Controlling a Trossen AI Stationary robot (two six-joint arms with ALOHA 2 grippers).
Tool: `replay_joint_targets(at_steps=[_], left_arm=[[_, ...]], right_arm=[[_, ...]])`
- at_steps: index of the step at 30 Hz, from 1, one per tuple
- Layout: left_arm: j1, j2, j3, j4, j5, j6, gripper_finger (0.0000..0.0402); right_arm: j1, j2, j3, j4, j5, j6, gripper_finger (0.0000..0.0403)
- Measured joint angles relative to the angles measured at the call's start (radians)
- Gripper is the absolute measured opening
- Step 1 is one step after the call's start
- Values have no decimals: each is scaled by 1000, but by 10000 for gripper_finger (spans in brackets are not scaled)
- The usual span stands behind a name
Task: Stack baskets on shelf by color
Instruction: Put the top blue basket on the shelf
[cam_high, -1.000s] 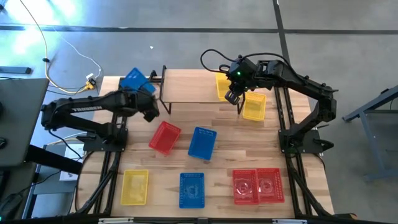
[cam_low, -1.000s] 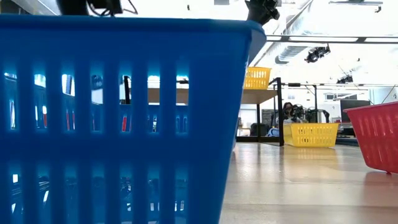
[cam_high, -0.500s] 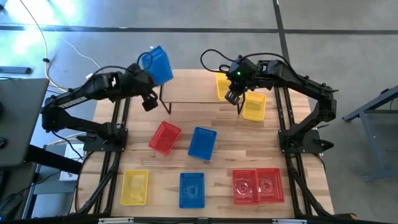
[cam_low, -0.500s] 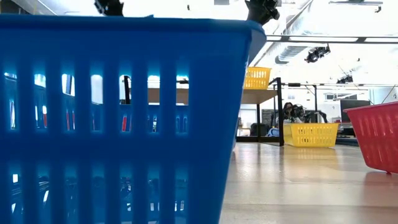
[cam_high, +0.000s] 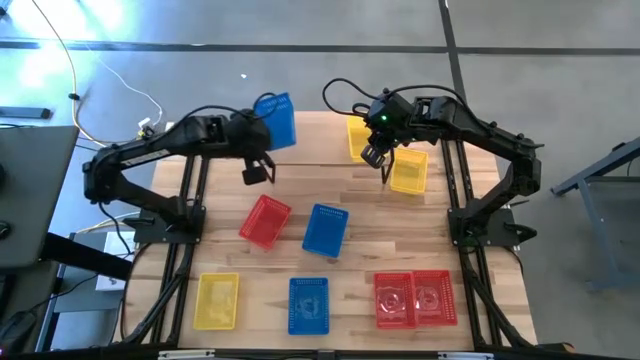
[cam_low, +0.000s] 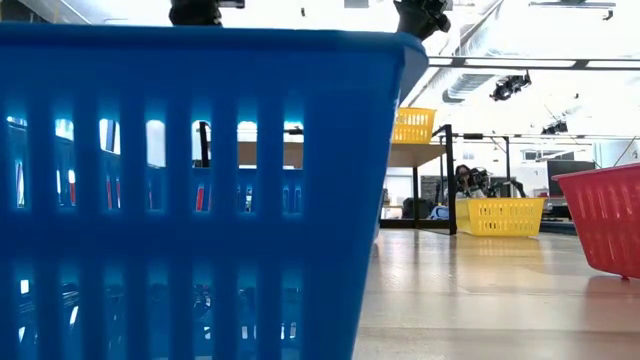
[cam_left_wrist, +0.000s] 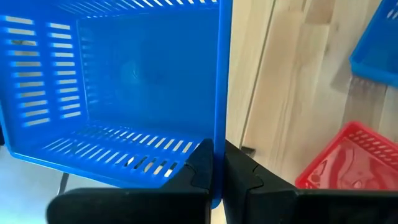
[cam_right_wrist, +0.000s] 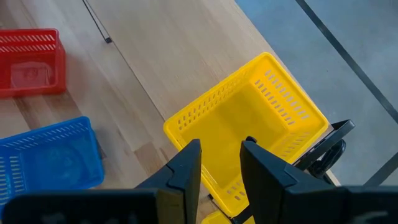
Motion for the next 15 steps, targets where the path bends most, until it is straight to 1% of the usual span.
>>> replay_joint_targets(at_steps=[6,15], left_arm=[[0,73,0,-12,8,51,1],[0,142,0,-28,8,52,1]], right_arm=[[0,0,0,0,0,0,99],[0,0,0,0,0,-1,99]])
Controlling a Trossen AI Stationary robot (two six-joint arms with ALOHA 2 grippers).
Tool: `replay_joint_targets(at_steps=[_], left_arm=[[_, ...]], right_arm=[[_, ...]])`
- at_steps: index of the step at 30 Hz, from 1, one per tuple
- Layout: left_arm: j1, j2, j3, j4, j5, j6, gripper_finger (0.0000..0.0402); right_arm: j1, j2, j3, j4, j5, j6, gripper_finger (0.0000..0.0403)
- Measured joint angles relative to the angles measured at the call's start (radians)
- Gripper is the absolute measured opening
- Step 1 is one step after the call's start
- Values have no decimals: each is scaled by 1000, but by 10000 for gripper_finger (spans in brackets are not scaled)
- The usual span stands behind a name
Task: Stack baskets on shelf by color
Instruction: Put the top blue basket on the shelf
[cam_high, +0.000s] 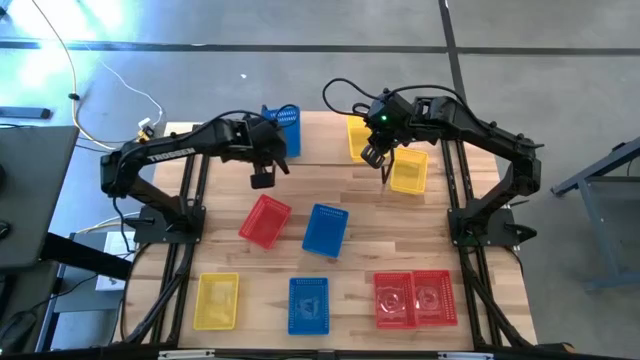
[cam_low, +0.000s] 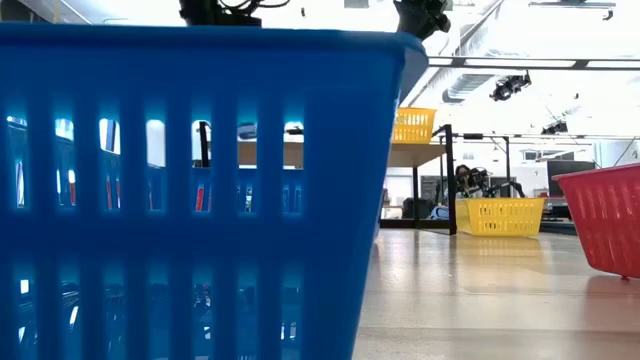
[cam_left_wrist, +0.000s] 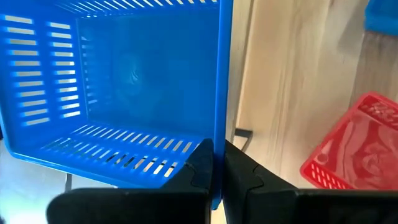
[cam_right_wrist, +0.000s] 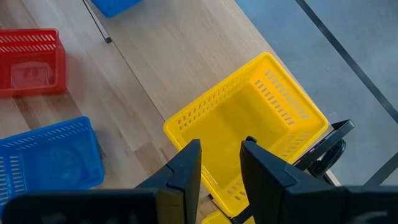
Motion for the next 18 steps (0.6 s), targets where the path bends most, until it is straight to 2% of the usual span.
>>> replay_joint_targets(at_steps=[13,18], left_arm=[[1,44,0,-36,9,27,10],[2,44,0,-36,1,27,30]], right_arm=[[0,0,0,0,-1,-1,99],[9,0,0,0,-57,26,99]])
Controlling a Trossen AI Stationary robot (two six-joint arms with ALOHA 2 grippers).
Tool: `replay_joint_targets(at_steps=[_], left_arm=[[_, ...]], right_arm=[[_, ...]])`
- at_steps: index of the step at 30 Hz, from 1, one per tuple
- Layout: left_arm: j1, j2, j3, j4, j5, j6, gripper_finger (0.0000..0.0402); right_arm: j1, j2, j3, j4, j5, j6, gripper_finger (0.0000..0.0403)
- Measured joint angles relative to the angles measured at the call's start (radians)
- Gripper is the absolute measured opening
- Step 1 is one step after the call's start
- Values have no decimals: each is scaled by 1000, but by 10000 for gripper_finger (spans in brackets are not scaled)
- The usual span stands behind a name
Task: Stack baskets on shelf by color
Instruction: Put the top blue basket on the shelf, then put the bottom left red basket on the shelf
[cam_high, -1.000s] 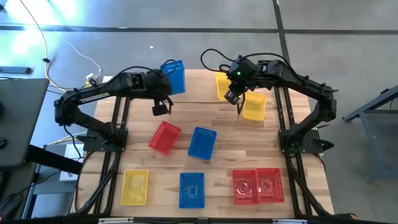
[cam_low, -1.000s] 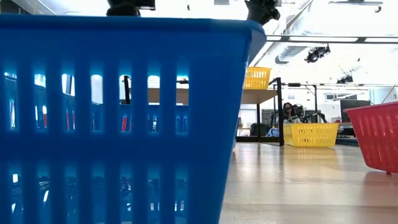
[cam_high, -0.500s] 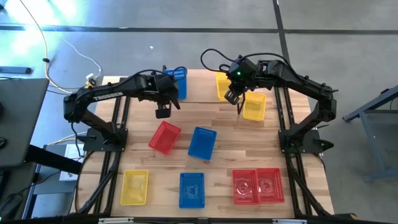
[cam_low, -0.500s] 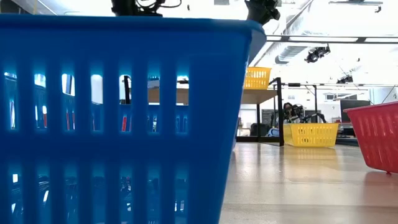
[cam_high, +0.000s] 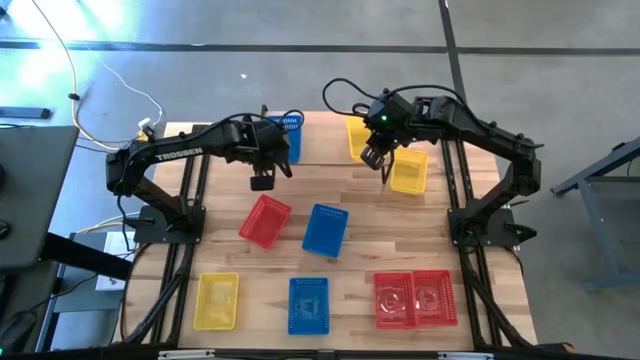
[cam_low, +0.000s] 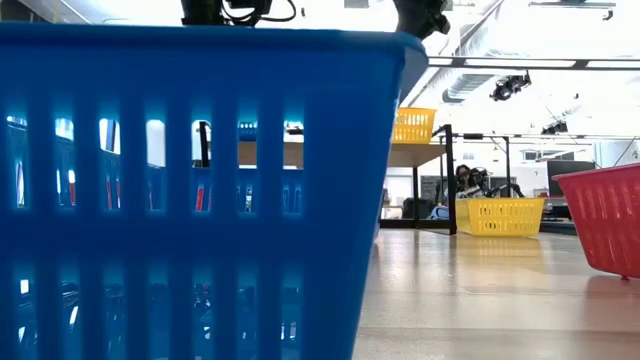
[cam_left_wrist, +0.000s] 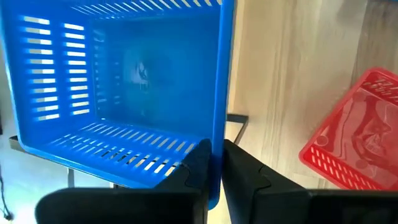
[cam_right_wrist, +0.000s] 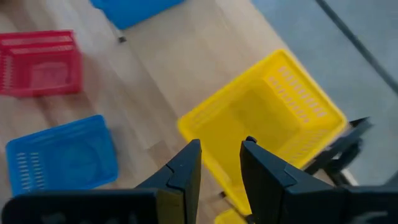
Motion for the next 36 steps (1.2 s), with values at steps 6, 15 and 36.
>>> replay_joint_targets(at_steps=[6,15,36], left_arm=[[0,0,0,0,-6,-4,54],[0,-1,35,-6,-4,-42,104],[-131,-82,112,-100,157,-291,116]], right_arm=[[66,0,0,0,2,35,99],[224,0,0,-27,-83,161,99],[696,0,-133,-31,-131,516,99]])
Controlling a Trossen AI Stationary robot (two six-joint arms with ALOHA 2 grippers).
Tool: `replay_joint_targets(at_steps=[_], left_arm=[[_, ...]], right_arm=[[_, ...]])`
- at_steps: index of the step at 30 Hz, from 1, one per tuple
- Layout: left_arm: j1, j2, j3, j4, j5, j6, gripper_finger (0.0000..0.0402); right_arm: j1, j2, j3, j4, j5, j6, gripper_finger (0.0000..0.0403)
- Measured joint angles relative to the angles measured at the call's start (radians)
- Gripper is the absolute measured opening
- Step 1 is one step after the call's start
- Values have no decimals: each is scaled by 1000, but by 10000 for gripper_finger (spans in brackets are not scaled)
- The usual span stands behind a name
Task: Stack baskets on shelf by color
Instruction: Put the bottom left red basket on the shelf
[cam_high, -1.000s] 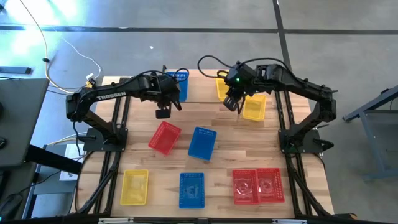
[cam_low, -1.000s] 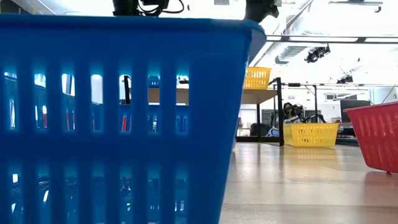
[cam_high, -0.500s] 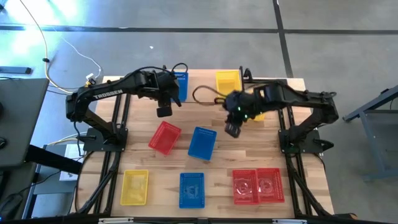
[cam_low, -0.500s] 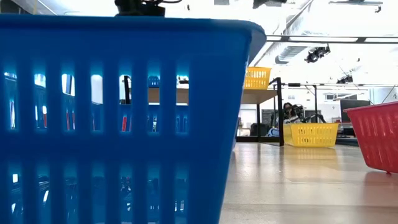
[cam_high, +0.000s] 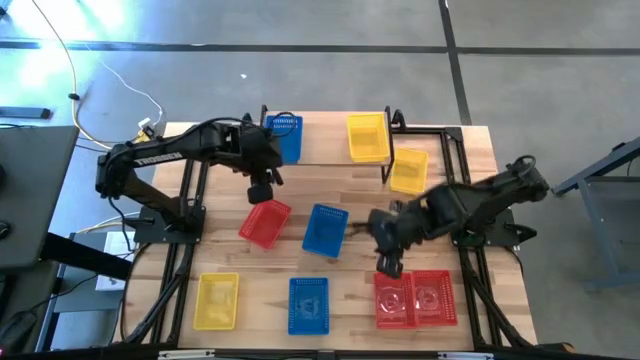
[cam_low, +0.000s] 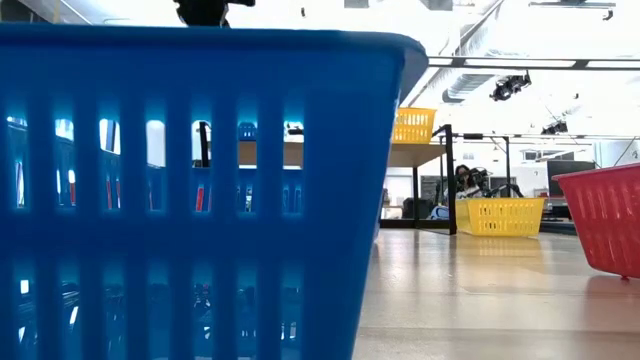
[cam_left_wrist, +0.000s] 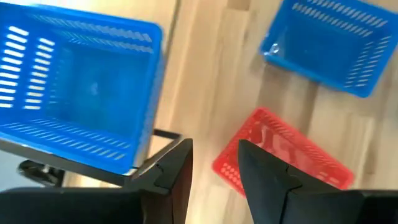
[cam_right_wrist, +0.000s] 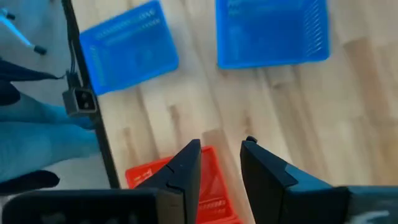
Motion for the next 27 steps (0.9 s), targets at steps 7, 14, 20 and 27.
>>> replay_joint_targets(at_steps=[7,14,20,27], left_arm=[[-93,-13,0,-6,-1,-125,115],[-195,-13,0,-6,-1,-193,115],[-261,-13,0,-7,42,-275,115],[-346,-12,0,-7,39,-337,115]], right_arm=[[134,0,-84,69,-8,125,99],[245,0,-147,133,-19,250,100],[335,0,-200,186,-22,323,127],[427,0,-322,328,-30,321,149]])
